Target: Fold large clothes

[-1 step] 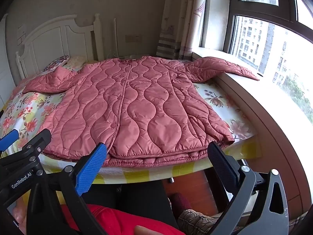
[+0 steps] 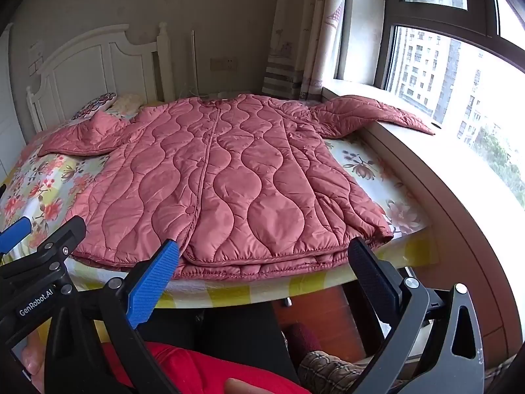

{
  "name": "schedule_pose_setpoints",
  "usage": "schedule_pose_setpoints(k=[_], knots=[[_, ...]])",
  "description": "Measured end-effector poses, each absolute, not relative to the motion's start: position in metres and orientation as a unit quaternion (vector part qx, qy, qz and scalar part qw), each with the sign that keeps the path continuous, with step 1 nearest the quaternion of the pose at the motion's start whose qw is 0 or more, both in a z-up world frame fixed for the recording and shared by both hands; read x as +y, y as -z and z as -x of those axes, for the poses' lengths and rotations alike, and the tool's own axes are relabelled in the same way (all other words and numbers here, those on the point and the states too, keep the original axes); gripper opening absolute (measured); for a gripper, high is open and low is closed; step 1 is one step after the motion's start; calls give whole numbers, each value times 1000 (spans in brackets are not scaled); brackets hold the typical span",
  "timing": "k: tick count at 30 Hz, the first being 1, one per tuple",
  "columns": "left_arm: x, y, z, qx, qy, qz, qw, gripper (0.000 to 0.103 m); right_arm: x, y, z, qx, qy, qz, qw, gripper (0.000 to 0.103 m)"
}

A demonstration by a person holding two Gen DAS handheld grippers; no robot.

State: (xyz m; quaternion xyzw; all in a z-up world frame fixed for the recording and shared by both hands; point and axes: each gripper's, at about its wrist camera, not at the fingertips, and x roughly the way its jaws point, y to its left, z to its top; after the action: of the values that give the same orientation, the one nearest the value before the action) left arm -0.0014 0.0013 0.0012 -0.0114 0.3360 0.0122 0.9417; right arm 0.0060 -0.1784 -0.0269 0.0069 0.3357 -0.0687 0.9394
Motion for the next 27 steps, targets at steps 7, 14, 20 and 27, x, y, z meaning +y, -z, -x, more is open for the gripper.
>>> schedule_pose_setpoints(k=[7,14,20,27], knots=[[0,0,0,338,-10,9,941,101,-177,28,-9,334,69,-4,940,99],[2,-1,4,338,-10,10,941,101,-177,29,-5,329,70,-5,942,99],[2,3,6,338,-11,9,941,101,-177,29,-5,329,70,-5,942,99],[0,3,8,339,-11,10,941,101,-177,28,-6,331,67,-5,941,99]])
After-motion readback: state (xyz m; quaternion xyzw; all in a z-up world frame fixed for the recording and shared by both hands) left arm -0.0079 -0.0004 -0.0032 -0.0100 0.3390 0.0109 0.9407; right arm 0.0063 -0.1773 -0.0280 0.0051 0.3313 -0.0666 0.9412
